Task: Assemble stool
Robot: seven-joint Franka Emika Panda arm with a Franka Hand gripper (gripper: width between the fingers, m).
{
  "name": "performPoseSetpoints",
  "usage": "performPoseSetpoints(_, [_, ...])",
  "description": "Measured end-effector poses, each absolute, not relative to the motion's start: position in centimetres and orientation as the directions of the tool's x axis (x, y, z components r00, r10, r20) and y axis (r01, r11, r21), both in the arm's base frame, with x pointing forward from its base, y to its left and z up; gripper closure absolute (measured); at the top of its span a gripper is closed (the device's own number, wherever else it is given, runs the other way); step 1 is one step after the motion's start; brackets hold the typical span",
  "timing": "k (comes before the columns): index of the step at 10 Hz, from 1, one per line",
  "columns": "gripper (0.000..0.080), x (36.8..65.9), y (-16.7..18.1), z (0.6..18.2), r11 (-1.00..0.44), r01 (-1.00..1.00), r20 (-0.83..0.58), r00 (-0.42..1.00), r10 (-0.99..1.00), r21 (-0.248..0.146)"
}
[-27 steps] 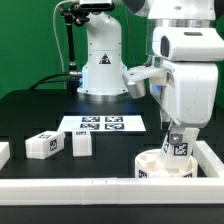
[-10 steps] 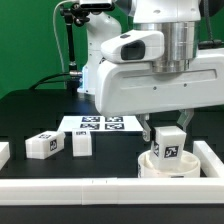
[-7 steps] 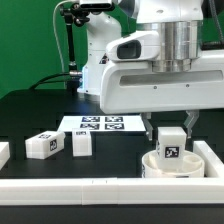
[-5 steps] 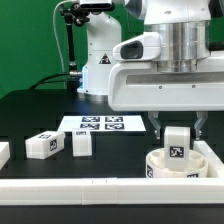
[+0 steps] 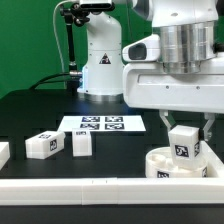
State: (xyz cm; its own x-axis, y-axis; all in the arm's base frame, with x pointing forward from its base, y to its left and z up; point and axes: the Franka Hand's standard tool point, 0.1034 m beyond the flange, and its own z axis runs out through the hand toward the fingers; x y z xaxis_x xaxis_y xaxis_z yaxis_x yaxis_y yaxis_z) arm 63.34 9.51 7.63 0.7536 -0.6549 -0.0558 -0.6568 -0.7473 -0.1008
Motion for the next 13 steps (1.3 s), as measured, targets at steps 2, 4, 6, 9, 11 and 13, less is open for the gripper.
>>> performPoseSetpoints(2, [0.0461, 63.4, 9.7, 7.6, -0.638, -0.763, -0.084, 0.646, -0.759, -0.106])
performPoseSetpoints(4, [0.0461, 63.3, 10.0, 7.7, -0.477, -0.874, -0.122, 0.486, -0.865, -0.098])
performPoseSetpoints(6, [0.0461, 63.3, 10.5, 7.6, -0.321, -0.943, -0.150, 0.331, -0.932, -0.088])
performPoseSetpoints(9, [0.0461, 63.3, 10.9, 7.5, -0.142, -0.988, -0.183, 0.152, -0.971, -0.064])
performPoseSetpoints(11, [0.0362, 63.3, 11.1, 7.5, -0.123, -0.990, -0.191, 0.133, -0.973, -0.063])
performPoseSetpoints(13, [0.0175, 63.4, 11.0, 8.0, -0.185, -0.980, -0.192, 0.195, -0.962, -0.069])
